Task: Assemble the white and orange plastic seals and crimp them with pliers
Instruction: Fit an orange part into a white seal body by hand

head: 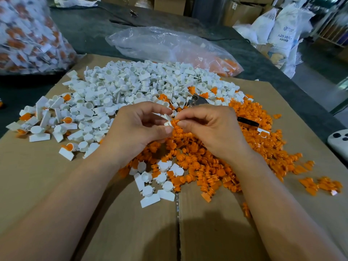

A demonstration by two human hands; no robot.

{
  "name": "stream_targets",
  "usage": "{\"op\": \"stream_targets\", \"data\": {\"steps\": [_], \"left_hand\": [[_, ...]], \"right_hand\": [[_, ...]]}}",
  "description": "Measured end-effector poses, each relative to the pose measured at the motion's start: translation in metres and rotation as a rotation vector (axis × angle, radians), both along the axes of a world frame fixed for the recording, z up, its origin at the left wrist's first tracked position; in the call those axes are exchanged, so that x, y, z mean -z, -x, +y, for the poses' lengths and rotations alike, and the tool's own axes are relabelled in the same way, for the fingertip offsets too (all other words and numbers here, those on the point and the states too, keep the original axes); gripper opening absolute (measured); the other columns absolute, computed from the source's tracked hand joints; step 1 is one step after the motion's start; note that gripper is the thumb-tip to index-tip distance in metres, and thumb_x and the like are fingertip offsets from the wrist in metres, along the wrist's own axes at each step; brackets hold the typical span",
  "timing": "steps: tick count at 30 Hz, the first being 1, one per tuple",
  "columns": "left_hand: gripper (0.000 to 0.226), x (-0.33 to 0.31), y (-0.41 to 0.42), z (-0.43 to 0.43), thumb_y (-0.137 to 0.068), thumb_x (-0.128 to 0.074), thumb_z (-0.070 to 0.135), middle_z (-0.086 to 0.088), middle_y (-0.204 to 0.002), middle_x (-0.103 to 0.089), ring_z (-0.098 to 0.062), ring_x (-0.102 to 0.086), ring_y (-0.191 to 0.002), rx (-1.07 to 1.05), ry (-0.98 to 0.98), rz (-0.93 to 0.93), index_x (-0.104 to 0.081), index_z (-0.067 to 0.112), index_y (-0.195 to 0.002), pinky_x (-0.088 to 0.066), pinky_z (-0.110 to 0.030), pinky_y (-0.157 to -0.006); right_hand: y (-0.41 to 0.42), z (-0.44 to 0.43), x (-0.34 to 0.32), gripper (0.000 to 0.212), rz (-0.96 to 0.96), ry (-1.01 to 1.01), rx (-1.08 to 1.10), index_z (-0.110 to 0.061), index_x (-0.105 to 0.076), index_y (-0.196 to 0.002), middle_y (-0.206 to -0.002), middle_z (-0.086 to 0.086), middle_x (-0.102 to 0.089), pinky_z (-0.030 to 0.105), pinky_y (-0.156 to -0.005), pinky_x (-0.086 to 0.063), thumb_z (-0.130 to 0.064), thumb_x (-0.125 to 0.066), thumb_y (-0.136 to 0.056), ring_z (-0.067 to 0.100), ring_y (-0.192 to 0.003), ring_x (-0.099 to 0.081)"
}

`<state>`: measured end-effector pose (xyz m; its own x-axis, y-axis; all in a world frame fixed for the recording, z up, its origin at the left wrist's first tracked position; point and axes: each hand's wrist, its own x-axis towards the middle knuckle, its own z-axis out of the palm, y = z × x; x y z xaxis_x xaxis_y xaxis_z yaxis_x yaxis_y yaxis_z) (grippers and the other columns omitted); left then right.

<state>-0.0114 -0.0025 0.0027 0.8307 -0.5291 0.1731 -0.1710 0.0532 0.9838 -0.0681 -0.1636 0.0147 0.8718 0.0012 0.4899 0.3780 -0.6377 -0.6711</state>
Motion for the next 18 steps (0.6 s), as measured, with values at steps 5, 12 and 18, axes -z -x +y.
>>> {"op": "stream_targets", "data": {"steps": [5,12,18], "left_hand": [[0.027,-0.0006,0.0030,-0.0012,-0.064,-0.073,0.009,0.009,-0.063,-0.066,-0.004,-0.061,-0.055,0.016,-0.033,-0.087,-0.067,0.023,-0.086,-0.051,-0.013,-0.057],[0.028,0.0001,0.0048,-0.0035,-0.058,-0.072,0.014,0.012,-0.059,-0.064,-0.005,-0.062,-0.058,-0.051,0.040,-0.067,-0.064,0.022,-0.084,-0.054,-0.016,-0.058],[0.032,0.0017,0.0061,-0.0045,-0.053,-0.072,0.019,0.004,-0.062,-0.065,-0.017,-0.066,-0.062,-0.053,0.093,-0.004,-0.065,0.018,-0.084,-0.058,-0.026,-0.061]], "right_hand": [[-0.0016,-0.0007,0.0011,0.013,-0.014,0.054,-0.028,-0.014,-0.072,-0.090,-0.077,-0.025,-0.058,0.017,-0.071,-0.049,-0.012,-0.065,-0.078,-0.004,-0.074,-0.058],[-0.0017,0.0004,0.0033,0.023,-0.001,-0.101,-0.012,-0.031,-0.066,-0.086,-0.077,-0.022,-0.063,0.013,-0.070,-0.050,-0.010,-0.068,-0.078,-0.003,-0.075,-0.064],[-0.0023,0.0011,0.0028,0.024,0.010,-0.134,-0.011,-0.028,-0.066,-0.087,-0.077,-0.022,-0.063,0.016,-0.073,-0.051,-0.006,-0.069,-0.077,-0.004,-0.076,-0.063]]}}
